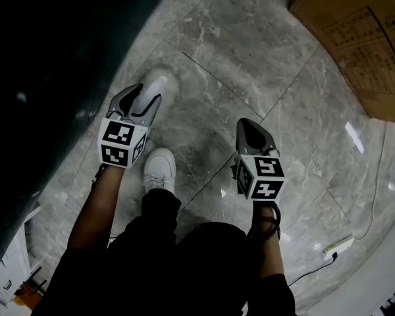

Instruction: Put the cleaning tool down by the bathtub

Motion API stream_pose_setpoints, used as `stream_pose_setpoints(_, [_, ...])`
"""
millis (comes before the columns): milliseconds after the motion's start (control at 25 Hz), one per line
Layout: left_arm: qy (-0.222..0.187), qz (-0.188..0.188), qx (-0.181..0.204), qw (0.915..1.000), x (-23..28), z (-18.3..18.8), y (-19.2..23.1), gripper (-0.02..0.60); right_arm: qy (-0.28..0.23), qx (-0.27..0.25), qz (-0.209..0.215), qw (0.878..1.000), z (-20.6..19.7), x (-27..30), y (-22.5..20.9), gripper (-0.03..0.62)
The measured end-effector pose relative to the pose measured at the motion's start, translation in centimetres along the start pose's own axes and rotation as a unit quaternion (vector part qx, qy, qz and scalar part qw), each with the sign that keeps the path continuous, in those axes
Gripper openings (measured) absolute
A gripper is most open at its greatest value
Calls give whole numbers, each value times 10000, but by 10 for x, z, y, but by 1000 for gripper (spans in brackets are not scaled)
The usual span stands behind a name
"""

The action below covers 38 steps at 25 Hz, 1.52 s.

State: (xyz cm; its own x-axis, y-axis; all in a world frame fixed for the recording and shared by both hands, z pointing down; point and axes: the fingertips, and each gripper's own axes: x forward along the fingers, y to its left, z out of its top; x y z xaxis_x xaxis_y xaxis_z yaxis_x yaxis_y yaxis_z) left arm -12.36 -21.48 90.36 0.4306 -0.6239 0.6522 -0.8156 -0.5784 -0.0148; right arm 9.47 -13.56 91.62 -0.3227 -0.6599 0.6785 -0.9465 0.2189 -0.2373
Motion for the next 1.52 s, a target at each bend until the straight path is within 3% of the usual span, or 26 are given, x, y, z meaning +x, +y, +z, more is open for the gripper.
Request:
stream_pose_setpoints(400, [-107,-84,140,9998,-13,15,-8,166,-162,31,-1,9999,7,-4,3,21])
stream_pose_setpoints(520, [-140,-59,175,9997,-14,17,-10,97,-175,43,25,9998,9,-4,6,21])
stream_pose_setpoints(840, [-45,-170,356,9992,-12,11,-23,2,-91,34,60,9999,4,-2,8,21])
stream_pose_setpoints(1240, [27,-300,367,9989,-7,9,-34,0,-85,48,48,9999,8,0,9,21])
stream_pose_setpoints(1520, [125,-337,115,9993,-5,12,-34,0,-121,92,22,9999,24,-5,12,21])
